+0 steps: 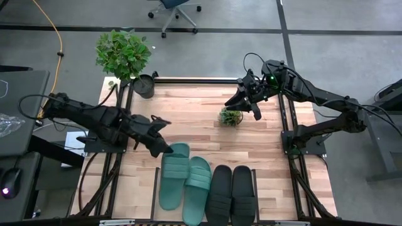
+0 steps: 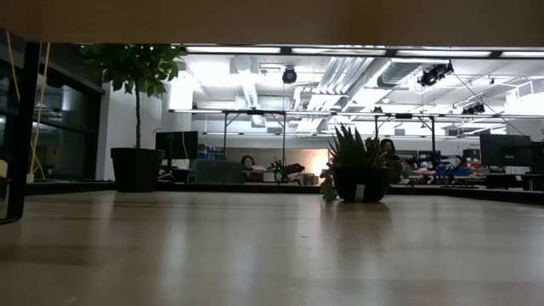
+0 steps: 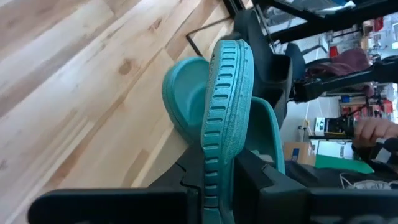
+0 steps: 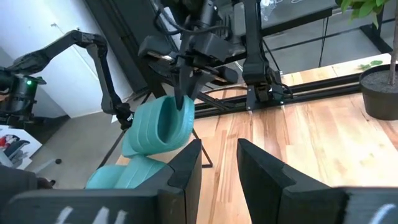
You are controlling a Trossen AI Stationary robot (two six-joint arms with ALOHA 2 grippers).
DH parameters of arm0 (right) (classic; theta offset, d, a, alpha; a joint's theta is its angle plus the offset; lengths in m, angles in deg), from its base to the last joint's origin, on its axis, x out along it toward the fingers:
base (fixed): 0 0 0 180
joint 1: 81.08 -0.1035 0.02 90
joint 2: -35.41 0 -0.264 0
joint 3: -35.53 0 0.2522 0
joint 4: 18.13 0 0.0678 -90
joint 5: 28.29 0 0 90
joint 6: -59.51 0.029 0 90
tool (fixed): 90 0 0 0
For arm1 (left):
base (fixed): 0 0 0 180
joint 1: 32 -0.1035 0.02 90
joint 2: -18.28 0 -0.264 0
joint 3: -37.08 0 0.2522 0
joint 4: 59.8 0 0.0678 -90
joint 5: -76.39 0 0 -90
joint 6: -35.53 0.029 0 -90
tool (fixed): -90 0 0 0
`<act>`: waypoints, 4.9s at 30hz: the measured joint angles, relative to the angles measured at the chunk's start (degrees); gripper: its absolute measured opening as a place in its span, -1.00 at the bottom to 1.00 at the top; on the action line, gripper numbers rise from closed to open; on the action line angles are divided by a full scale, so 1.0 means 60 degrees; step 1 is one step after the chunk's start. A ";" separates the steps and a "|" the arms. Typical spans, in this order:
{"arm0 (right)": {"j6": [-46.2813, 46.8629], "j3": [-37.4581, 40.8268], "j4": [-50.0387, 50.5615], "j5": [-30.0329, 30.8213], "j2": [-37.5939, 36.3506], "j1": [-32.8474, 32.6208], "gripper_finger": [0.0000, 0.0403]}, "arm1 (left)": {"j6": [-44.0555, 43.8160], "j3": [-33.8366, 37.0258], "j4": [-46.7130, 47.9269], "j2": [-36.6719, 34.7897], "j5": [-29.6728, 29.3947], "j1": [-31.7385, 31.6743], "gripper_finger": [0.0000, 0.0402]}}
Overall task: Pick and place slides into the shelf
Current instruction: Put the blue slide on the shelf
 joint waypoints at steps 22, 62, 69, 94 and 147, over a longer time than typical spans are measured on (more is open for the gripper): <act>-0.0176 0.0000 0.0009 -0.0004 0.0003 0.0000 -0.53 | -0.1942 0.1440 -0.1839 -0.0010 -0.1332 0.1887 -0.85; -0.0394 0.0000 0.0000 0.0355 0.0007 0.0357 -0.53 | -0.2140 0.1408 -0.2156 0.0447 -0.0837 0.1864 -0.85; -0.0435 0.0000 -0.0093 0.0352 0.0004 0.0357 -0.53 | -0.2172 0.1431 -0.2086 0.0567 -0.0431 0.1856 -0.49; -0.0394 0.0000 -0.0131 0.0353 0.0004 0.0357 -0.53 | -0.1858 0.1422 -0.1455 0.0565 -0.0385 0.1853 0.06; -0.0122 0.0000 -0.0001 0.0828 0.0000 0.0353 -0.53 | 0.1589 0.1432 -0.0199 -0.0219 0.1122 -0.0516 0.62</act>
